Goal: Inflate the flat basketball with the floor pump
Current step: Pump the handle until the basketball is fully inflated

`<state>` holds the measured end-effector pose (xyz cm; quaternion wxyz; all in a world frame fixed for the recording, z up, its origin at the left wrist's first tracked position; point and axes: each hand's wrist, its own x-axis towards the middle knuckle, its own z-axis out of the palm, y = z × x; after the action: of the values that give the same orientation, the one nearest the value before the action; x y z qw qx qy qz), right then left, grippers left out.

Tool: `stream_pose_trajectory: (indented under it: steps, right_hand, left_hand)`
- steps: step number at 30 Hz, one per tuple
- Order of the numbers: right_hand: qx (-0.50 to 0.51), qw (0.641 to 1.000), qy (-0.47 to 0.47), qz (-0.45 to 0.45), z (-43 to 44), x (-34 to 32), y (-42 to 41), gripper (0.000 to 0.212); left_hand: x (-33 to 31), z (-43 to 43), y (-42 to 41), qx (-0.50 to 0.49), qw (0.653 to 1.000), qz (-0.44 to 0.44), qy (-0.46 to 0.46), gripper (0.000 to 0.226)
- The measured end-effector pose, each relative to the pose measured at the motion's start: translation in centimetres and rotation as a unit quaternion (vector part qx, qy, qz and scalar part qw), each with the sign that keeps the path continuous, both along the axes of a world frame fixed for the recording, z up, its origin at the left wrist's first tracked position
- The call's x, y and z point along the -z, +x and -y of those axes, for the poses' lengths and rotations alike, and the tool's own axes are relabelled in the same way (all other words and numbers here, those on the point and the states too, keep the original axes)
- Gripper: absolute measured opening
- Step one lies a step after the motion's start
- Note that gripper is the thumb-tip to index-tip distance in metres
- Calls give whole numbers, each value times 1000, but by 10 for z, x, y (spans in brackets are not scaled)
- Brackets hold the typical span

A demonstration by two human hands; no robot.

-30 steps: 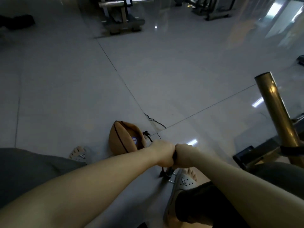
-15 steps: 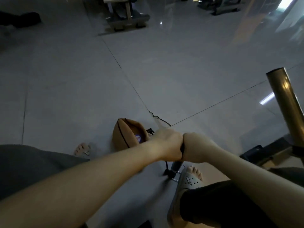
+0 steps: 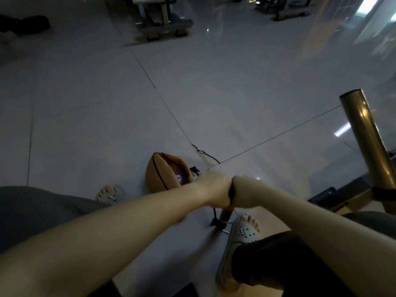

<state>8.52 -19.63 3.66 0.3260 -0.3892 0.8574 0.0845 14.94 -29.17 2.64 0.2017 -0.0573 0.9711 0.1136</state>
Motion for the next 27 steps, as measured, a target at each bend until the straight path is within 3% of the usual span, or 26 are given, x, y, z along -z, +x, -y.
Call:
stream_pose_trajectory:
  steps: [1, 4, 7, 11, 18, 23, 27]
  right_hand:
    - [-7, 999, -29, 12, 1, -23, -8, 22]
    - [11, 995, -95, 25, 7, -99, -34, 35]
    - [53, 991, -116, 44, 13, -129, -38, 36]
    - [18, 993, -111, -25, 10, -67, -22, 25]
    - [-32, 997, -9, -71, 3, 39, 0, 23]
    - [-61, 993, -7, -102, 20, 51, 5, 21]
    - [-19, 996, 46, -69, 30, 42, 21, 26]
  left_hand:
    - [-24, 3, -4, -1, 1000, -16, -4, 13]
    - [-104, 17, -23, -13, 998, -58, 6, 8]
    - [-143, 23, -33, 13, 999, -43, 2, 9]
    - [-84, 15, -24, -33, 999, -27, -33, 15]
    - [39, 10, 1, -13, 999, -28, 32, 4]
    - [51, 21, 10, -48, 998, -20, 41, 5]
    - [39, 22, 17, -14, 1000, 23, 2, 12]
